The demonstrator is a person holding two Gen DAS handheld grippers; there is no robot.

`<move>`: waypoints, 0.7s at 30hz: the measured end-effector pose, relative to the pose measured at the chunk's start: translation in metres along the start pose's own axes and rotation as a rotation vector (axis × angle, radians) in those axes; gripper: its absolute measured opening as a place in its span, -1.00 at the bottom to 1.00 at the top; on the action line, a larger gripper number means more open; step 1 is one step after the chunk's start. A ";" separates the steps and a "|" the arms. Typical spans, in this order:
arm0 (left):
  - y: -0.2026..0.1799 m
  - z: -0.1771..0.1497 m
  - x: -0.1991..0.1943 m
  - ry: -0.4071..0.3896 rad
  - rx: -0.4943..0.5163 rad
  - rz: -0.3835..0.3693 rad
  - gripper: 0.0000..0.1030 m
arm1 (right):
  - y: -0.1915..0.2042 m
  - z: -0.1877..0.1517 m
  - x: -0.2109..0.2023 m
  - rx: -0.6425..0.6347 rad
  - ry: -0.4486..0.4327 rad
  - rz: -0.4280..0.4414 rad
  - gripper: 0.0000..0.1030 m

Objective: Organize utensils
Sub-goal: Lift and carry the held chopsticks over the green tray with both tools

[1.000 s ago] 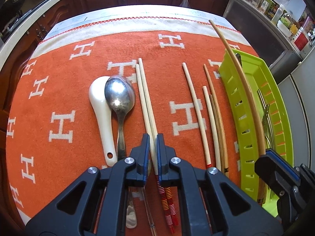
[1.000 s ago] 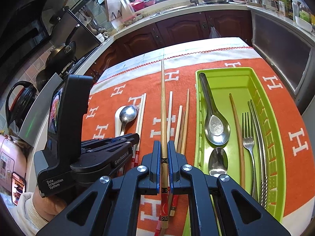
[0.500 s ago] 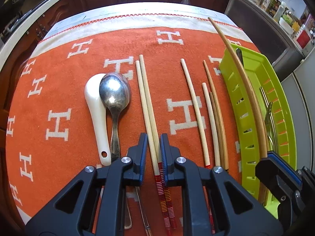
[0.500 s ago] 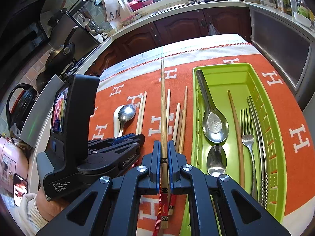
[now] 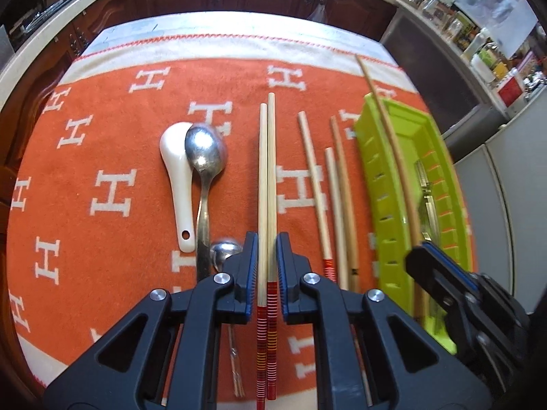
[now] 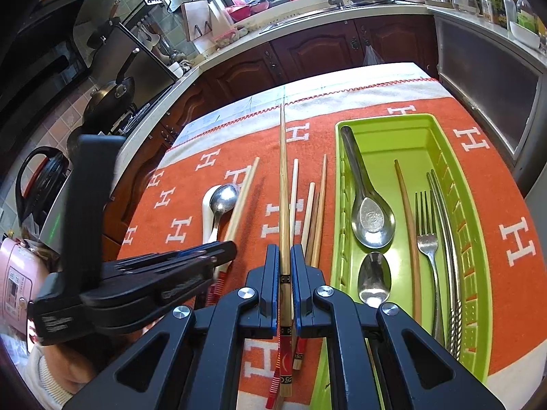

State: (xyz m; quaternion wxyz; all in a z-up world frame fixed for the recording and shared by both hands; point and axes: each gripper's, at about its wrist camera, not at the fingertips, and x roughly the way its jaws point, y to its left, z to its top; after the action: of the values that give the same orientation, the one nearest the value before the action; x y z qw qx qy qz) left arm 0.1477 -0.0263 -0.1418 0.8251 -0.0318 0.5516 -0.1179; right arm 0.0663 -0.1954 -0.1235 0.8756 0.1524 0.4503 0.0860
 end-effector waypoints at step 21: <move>-0.145 0.013 -0.042 -0.018 0.203 -0.173 -0.84 | -0.091 -0.002 -0.078 0.109 -0.068 -0.154 -0.89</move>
State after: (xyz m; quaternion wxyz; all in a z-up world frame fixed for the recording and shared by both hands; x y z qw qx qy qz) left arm 0.1211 -0.1586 -0.0726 0.8158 0.0033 0.5246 -0.2435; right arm 0.0202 -0.3031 -0.0966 0.8849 0.1675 0.4345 -0.0112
